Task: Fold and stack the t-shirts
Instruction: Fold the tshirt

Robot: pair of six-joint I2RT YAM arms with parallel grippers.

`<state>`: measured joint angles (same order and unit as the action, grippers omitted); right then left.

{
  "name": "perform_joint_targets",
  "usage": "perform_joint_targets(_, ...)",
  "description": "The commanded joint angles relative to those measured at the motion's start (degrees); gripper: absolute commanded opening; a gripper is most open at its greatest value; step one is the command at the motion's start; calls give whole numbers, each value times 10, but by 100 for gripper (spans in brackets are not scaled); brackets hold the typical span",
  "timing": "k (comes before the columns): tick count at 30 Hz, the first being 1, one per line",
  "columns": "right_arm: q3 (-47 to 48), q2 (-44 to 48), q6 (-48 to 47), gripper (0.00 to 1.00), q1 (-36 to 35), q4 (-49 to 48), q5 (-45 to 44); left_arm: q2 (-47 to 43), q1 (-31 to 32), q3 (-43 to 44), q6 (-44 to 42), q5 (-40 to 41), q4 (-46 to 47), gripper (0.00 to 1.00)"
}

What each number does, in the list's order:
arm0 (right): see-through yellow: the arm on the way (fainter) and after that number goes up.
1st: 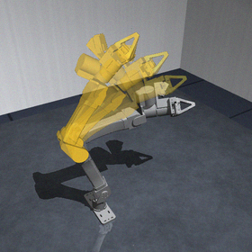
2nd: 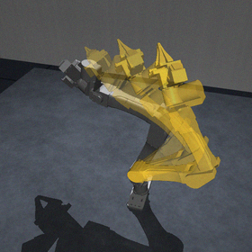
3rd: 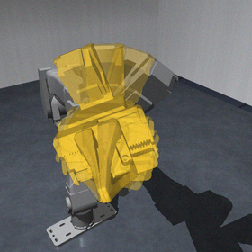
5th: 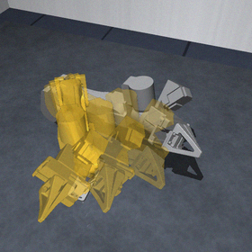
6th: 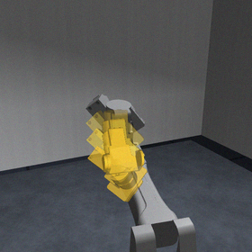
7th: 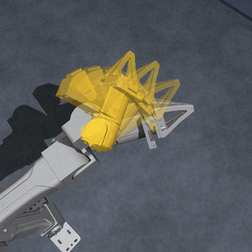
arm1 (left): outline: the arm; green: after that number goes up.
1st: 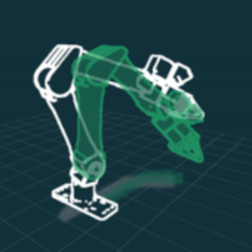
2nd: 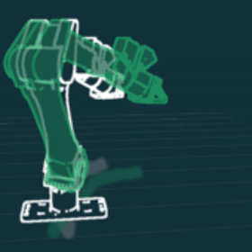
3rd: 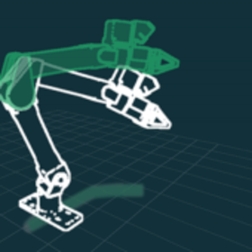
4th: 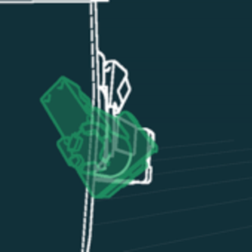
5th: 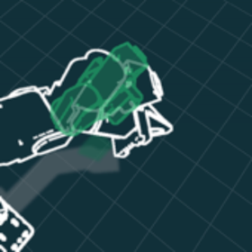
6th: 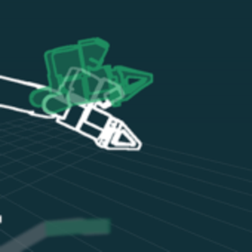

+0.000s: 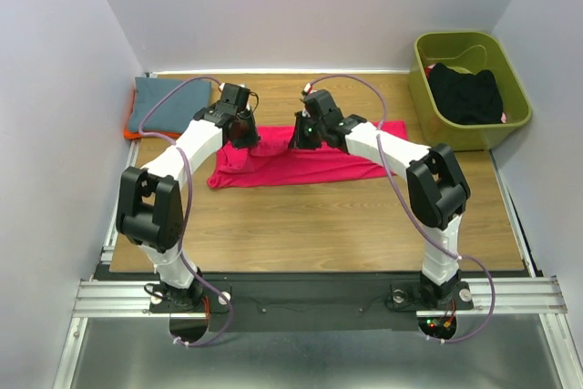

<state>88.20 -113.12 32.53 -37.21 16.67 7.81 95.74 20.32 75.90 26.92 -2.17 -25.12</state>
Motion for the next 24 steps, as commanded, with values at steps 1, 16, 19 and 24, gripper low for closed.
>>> perform_joint_targets(1,51,-24,-12,1,12,-1,-13,19,-12,49,-32,10,-4,0)
perform_joint_targets(16,119,-108,-27,20,21,5,11,109,-37,93,-87,1,41,0)
perform_joint_targets(19,110,-98,-42,25,21,5,2,117,-38,106,-111,-6,53,1)
perform_joint_targets(24,66,-48,-69,36,21,4,-39,128,-37,137,-155,-30,72,2)
